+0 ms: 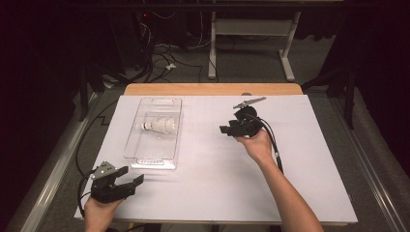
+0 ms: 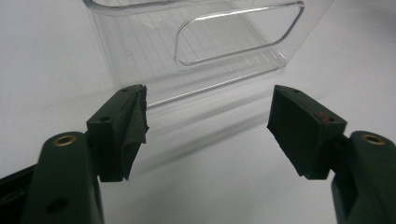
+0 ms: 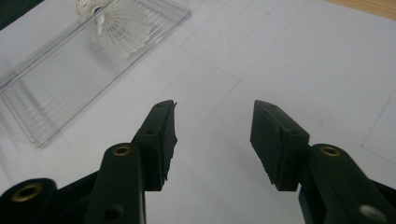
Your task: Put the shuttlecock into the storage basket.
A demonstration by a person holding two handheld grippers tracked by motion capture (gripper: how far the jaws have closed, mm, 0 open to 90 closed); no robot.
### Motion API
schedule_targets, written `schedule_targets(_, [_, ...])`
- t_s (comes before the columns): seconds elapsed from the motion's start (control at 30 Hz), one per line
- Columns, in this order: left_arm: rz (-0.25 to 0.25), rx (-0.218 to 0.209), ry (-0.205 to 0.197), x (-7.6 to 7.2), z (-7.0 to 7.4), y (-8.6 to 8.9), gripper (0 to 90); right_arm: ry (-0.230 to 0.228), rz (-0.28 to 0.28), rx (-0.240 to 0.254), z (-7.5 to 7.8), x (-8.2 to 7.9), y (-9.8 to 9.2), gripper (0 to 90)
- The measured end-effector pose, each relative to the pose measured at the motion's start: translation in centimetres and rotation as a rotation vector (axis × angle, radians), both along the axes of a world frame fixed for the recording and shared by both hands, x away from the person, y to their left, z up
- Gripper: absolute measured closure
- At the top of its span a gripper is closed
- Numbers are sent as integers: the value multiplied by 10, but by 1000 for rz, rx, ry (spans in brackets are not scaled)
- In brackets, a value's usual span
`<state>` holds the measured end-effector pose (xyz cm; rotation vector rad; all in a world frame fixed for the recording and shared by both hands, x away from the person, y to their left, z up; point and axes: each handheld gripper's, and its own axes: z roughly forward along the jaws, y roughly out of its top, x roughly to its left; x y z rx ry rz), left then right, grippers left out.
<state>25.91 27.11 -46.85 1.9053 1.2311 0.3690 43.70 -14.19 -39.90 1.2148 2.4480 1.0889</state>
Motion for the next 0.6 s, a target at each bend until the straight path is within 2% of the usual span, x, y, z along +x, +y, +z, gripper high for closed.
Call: schedule_targets(0.6, [2,-1,-1,0,0,0,293,-2,-29,19,-3,-6,-21,506])
